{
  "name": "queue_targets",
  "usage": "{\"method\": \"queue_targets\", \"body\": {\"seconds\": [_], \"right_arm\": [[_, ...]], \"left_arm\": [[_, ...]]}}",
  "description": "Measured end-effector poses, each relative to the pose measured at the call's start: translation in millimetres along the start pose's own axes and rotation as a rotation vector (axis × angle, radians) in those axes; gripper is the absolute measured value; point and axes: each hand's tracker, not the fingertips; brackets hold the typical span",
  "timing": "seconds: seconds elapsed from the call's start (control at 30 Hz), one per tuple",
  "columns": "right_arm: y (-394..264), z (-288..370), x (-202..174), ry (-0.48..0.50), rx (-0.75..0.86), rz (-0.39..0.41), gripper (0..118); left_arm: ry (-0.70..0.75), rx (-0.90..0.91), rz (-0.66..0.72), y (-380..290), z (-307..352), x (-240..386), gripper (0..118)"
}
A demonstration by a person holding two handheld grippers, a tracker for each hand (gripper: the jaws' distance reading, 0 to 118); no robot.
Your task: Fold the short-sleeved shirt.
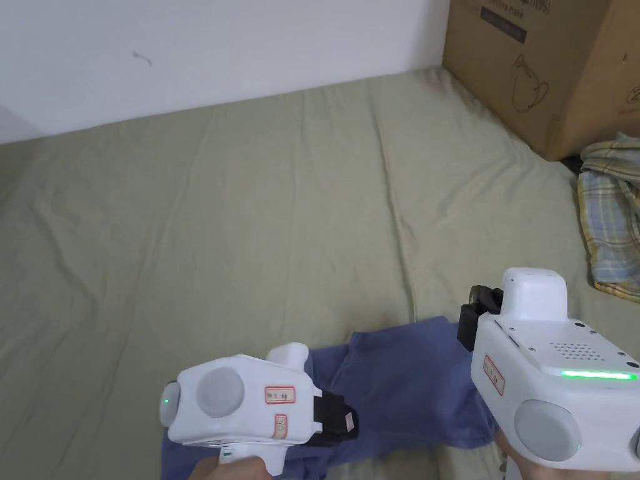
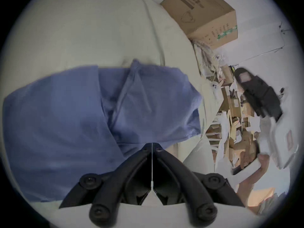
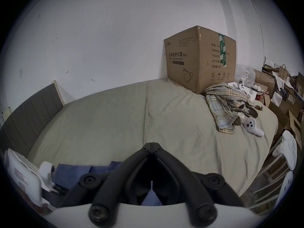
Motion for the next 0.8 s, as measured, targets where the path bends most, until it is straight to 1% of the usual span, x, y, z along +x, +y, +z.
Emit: {"method": "queue_targets", "body": {"seconds": [0.17, 0.3, 0.37, 0.43, 0.57, 0.6, 0.63, 0.7, 0.73, 0.77, 0.8], "right_arm": [[5, 3, -9, 0.008, 0.009, 0.018, 1], [5, 5, -24, 0.029, 0.007, 0.058, 1], [3, 5, -32, 0.039, 0.0, 0.073, 1], [1, 4, -42, 0.056, -0.011, 0.095, 1], [-2, -1, -60, 0.076, -0.025, 0.129, 1], [-1, -2, -65, 0.08, -0.027, 0.137, 1], [0, -2, -70, 0.085, -0.029, 0.145, 1], [2, -4, -80, 0.087, -0.024, 0.166, 1], [4, -4, -84, 0.087, -0.018, 0.175, 1], [6, -4, -88, 0.091, -0.015, 0.176, 1], [8, -4, -91, 0.098, -0.012, 0.177, 1]], "left_arm": [[-0.015, 0.148, 0.023, 7, 65, -21, 0], [0.03, 0.243, 0.07, -9, 114, -68, 0], [0.045, 0.272, 0.148, -24, 130, -101, 0], [0.013, 0.301, 0.28, -42, 143, -137, 0], [-0.071, 0.365, 0.365, -63, 162, -184, 1], [-0.115, 0.379, 0.39, -66, 165, -193, 7], [-0.154, 0.38, 0.404, -69, 167, -200, 31], [-0.182, 0.375, 0.415, -72, 163, -210, 94], [-0.179, 0.361, 0.416, -72, 158, -211, 103], [-0.185, 0.336, 0.422, -71, 151, -213, 103], [-0.205, 0.318, 0.428, -70, 143, -217, 118]]}}
